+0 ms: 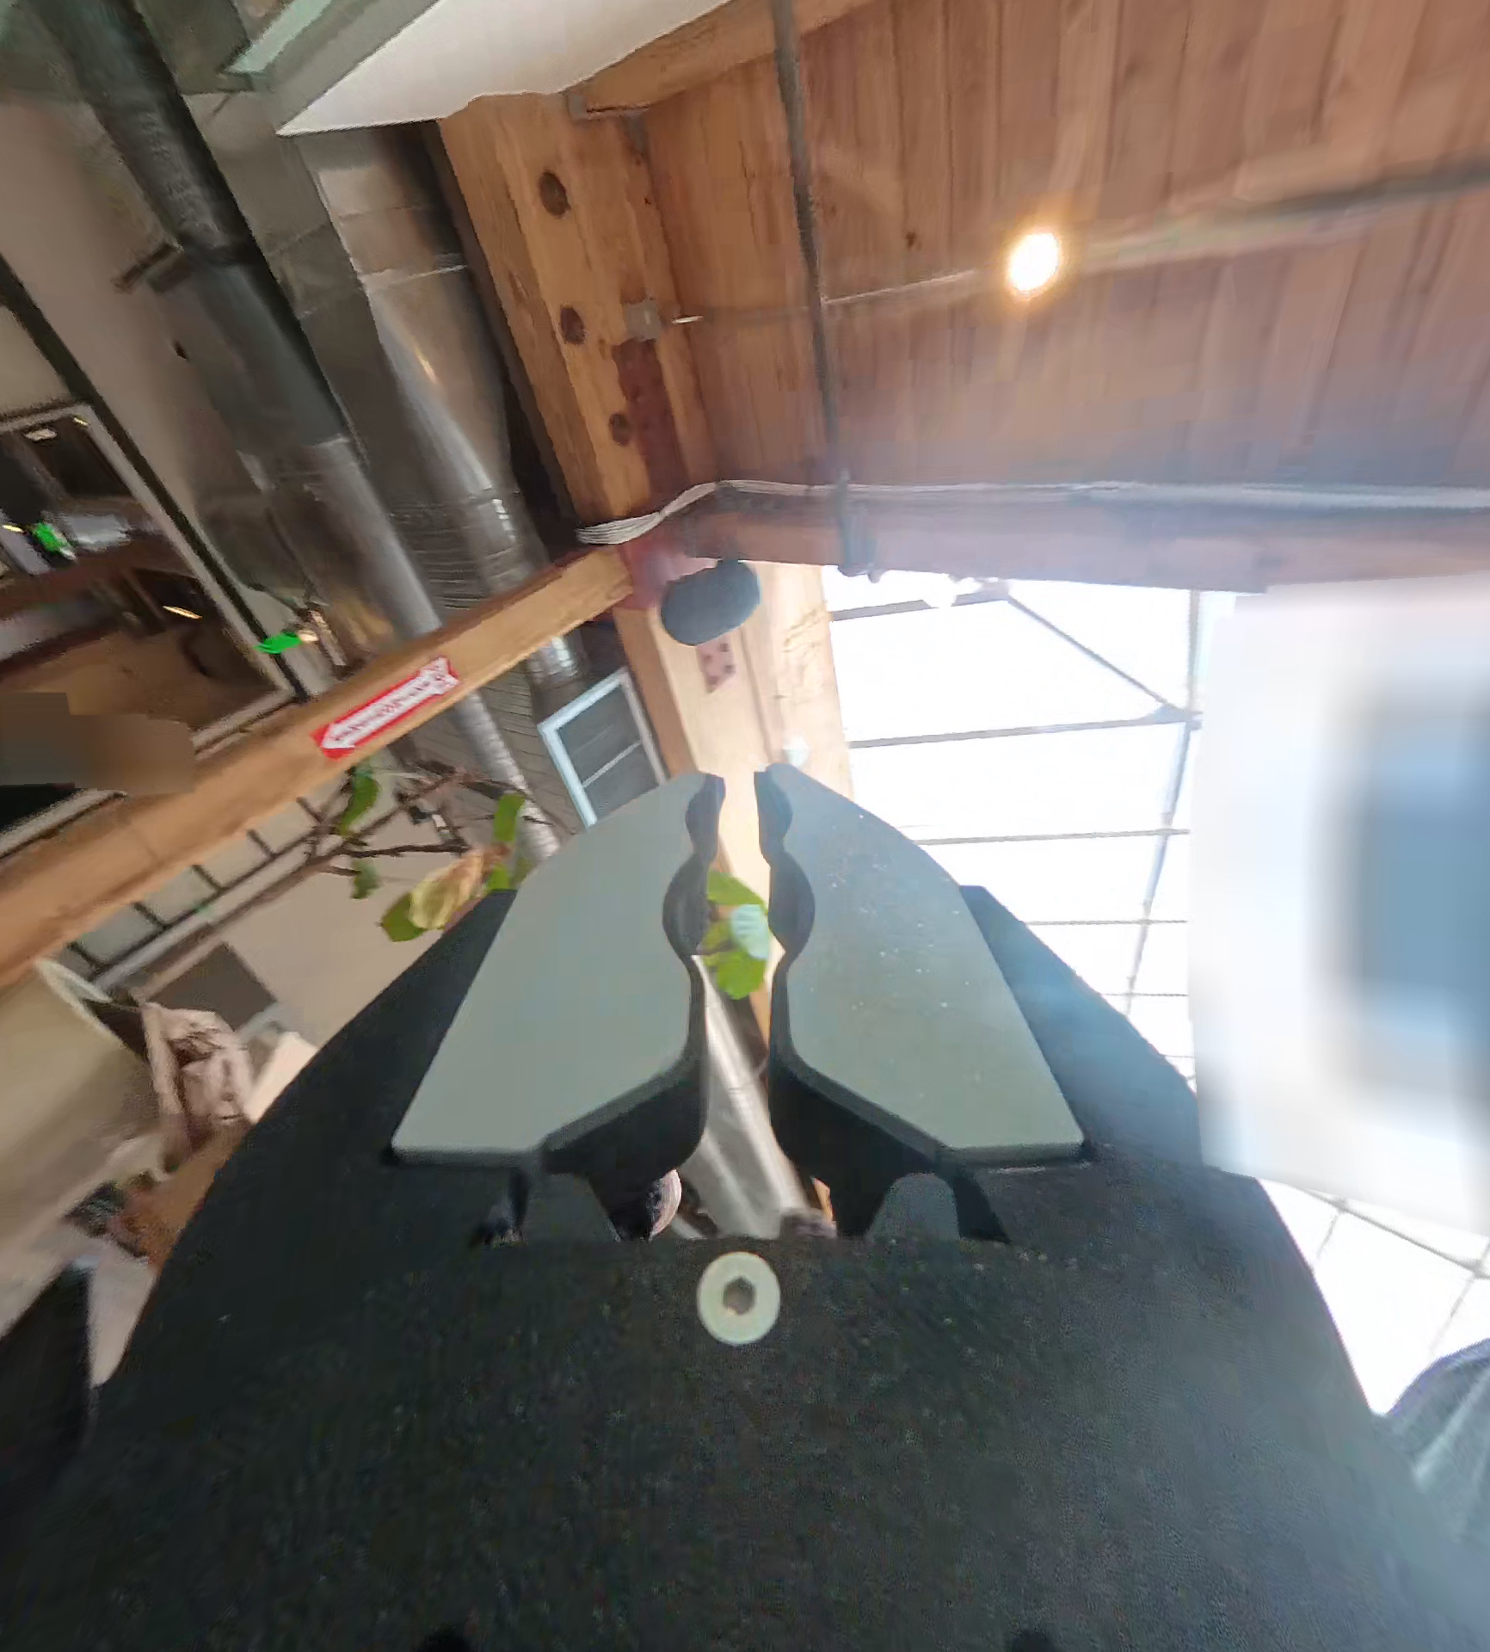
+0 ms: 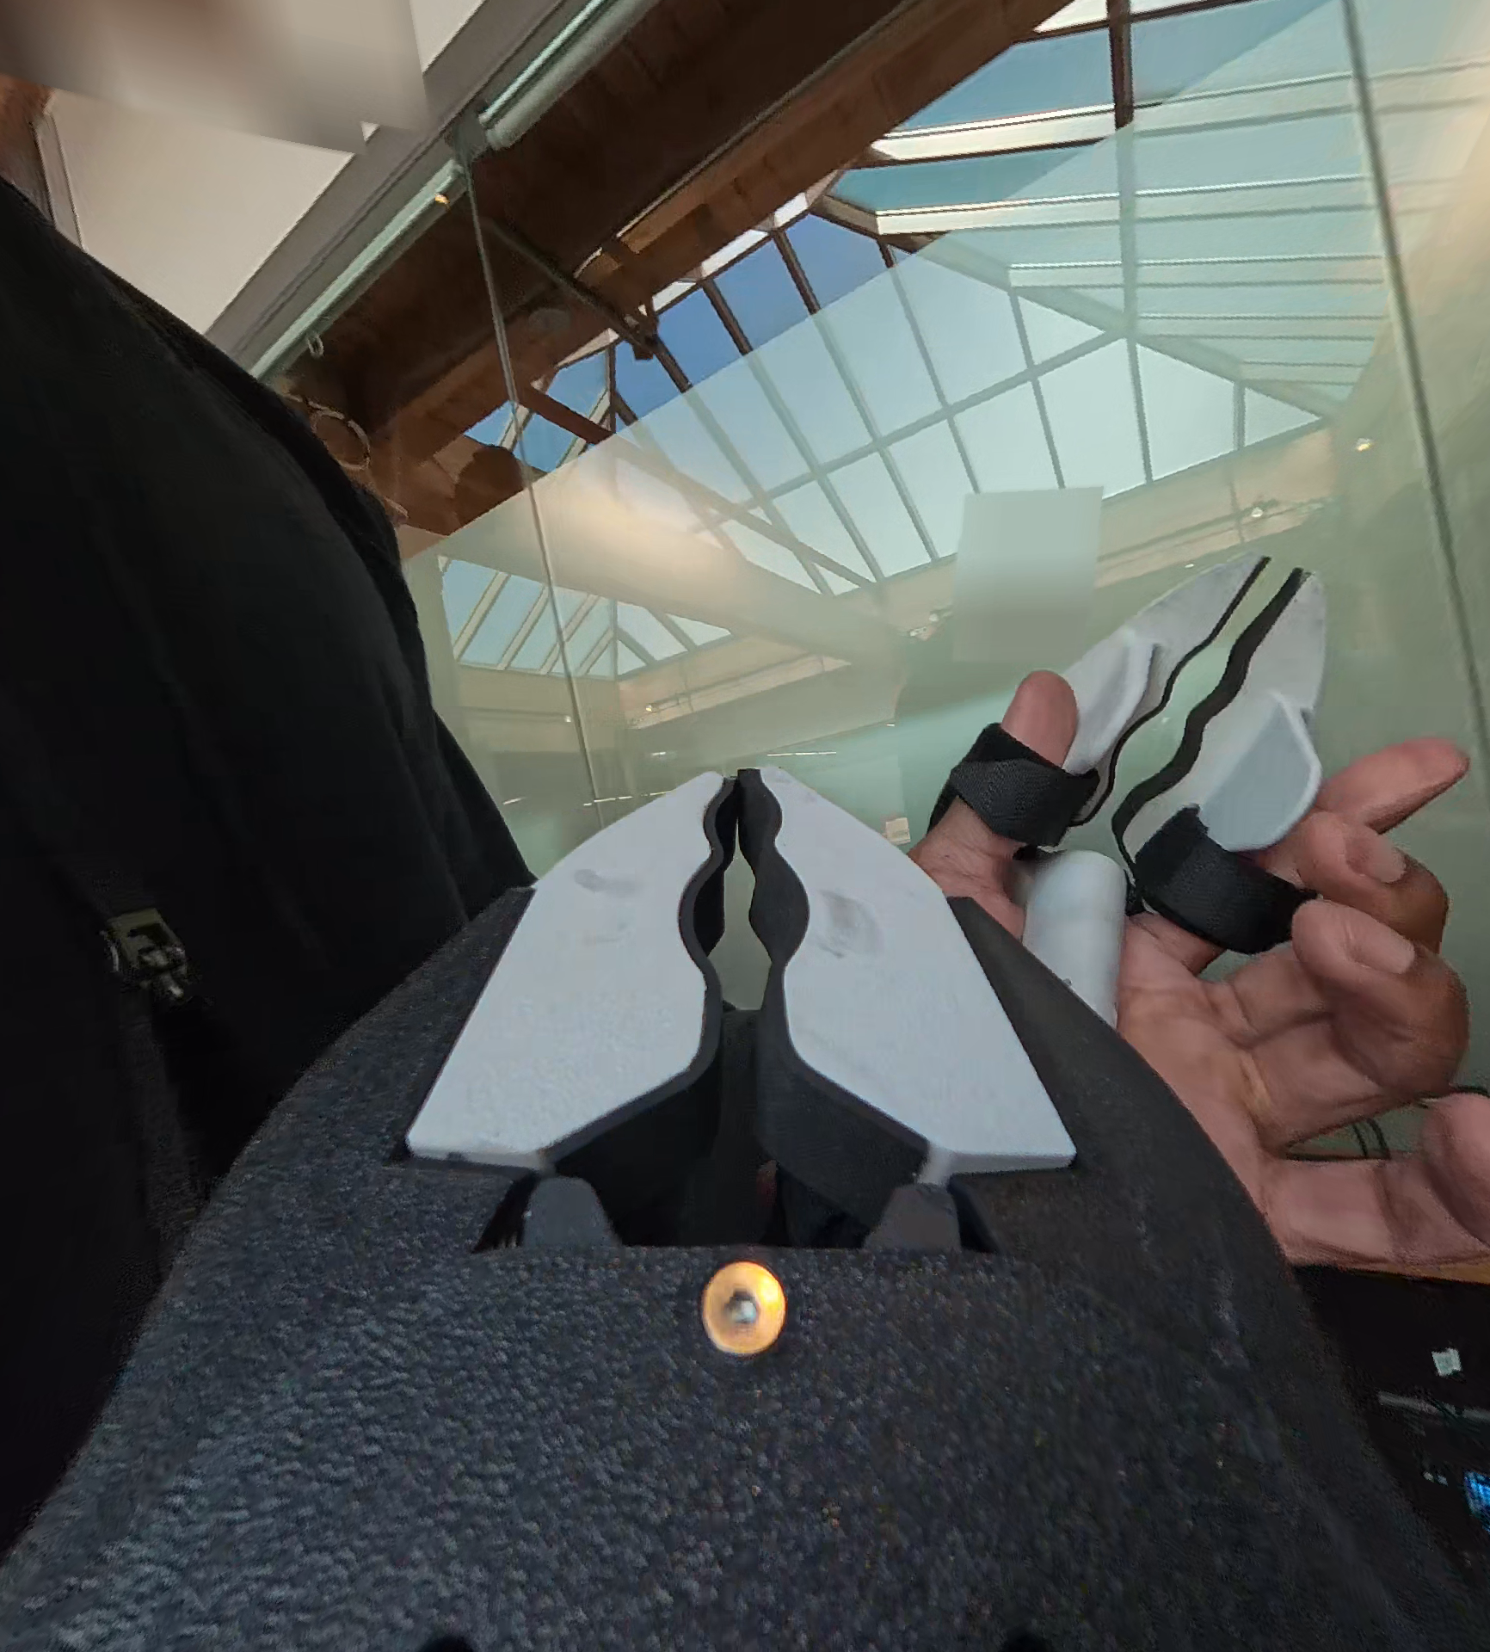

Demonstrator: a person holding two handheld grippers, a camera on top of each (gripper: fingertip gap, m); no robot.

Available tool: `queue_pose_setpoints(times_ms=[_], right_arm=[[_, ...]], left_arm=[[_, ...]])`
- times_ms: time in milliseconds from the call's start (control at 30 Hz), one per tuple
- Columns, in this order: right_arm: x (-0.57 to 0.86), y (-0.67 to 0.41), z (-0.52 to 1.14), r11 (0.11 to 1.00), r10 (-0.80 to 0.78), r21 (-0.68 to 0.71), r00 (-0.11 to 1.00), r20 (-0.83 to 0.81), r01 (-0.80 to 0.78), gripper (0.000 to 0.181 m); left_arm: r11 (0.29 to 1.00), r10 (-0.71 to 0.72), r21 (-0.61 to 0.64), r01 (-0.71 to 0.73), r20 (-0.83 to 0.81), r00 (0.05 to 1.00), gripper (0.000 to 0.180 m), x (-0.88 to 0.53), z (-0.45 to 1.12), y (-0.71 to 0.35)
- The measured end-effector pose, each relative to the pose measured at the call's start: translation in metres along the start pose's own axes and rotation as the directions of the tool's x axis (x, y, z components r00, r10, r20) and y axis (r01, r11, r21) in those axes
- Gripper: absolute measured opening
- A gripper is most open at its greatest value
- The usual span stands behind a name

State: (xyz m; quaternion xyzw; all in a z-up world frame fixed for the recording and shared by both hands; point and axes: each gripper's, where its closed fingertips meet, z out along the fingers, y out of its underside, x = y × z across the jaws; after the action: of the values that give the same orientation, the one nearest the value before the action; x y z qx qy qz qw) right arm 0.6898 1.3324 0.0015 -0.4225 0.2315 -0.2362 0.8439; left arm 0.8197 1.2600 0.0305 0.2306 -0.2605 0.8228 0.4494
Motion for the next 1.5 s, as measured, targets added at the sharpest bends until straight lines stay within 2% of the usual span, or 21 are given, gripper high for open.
queue_pose_setpoints(times_ms=[100, 167, 233, 300, 433, 533, 667, 833, 1000, 1100, 1200, 1333, 1433, 1500], right_arm=[[0.081, -0.034, -0.009, 1.0, 0.018, -0.021, 0.999, 0.031, -0.018, 0.0], [0.131, -0.038, -0.018, 0.992, -0.01, -0.126, 1.0, 0.018, 0.013, 0.0], [0.181, -0.048, -0.042, 0.981, -0.04, -0.189, 0.998, -0.042, 0.031, 0.001], [0.233, -0.07, -0.074, 0.989, 0.004, -0.144, 0.992, -0.126, -0.023, 0.0], [0.357, -0.09, -0.151, 0.994, -0.015, -0.102, 0.911, -0.411, -0.029, 0.0], [0.445, -0.104, -0.209, 0.995, -0.029, -0.096, 0.782, -0.623, -0.04, 0.002], [0.535, -0.141, -0.285, 0.994, -0.055, -0.098, 0.541, -0.839, -0.05, 0.011], [0.601, -0.205, -0.39, 0.968, -0.23, -0.245, 0.204, -0.952, -0.055, 0.028], [0.629, -0.286, -0.526, 0.961, -0.278, -0.277, -0.06, -0.959, -0.021, 0.035], [0.635, -0.327, -0.629, 0.958, -0.285, -0.287, -0.187, -0.94, -0.017, 0.036], [0.631, -0.362, -0.742, 0.977, -0.206, -0.214, -0.303, -0.93, -0.008, 0.037], [0.597, -0.394, -0.885, 0.993, -0.096, -0.117, -0.487, -0.868, 0.012, 0.042], [0.543, -0.406, -0.976, 0.988, 0.11, 0.015, -0.63, -0.768, 0.155, 0.046], [0.492, -0.404, -1.025, 0.968, 0.215, 0.04, -0.737, -0.64, 0.248, 0.047]], left_arm=[[0.99, 0.136, -0.053, -0.134, 0.039, 0.99, 0.007, -0.065, 0.067, -0.013], [0.956, 0.259, -0.157, -0.248, 0.051, 0.965, 0.004, -0.115, 0.103, -0.012], [0.831, 0.51, -0.296, -0.471, 0.066, 0.857, 0.001, -0.175, 0.134, -0.016], [0.721, 0.62, -0.413, -0.556, 0.026, 0.784, 0.0, -0.239, 0.16, -0.013], [0.524, 0.486, -0.777, -0.35, -0.064, 0.872, 0.0, -0.39, 0.166, 0.055], [0.344, 0.356, -0.915, -0.212, -0.082, 0.931, 0.003, -0.491, 0.156, 0.11], [0.039, 0.251, -0.992, -0.116, -0.103, 0.962, 0.011, -0.597, 0.138, 0.17], [-0.215, 0.066, -0.971, -0.105, -0.122, 0.99, 0.022, -0.675, 0.151, 0.239], [-0.331, -0.059, -0.926, -0.181, -0.171, 0.984, 0.034, -0.742, 0.19, 0.318], [-0.367, -0.101, -0.905, -0.216, -0.192, 0.976, 0.037, -0.782, 0.221, 0.378], [-0.413, -0.111, -0.887, -0.206, -0.175, 0.978, 0.037, -0.811, 0.264, 0.444], [-0.434, -0.254, -0.84, -0.325, -0.232, 0.939, 0.039, -0.826, 0.331, 0.553], [-0.418, -0.344, -0.842, -0.342, -0.202, 0.917, 0.039, -0.829, 0.376, 0.639], [-0.416, -0.435, -0.828, -0.376, -0.182, 0.882, 0.038, -0.824, 0.395, 0.695]])
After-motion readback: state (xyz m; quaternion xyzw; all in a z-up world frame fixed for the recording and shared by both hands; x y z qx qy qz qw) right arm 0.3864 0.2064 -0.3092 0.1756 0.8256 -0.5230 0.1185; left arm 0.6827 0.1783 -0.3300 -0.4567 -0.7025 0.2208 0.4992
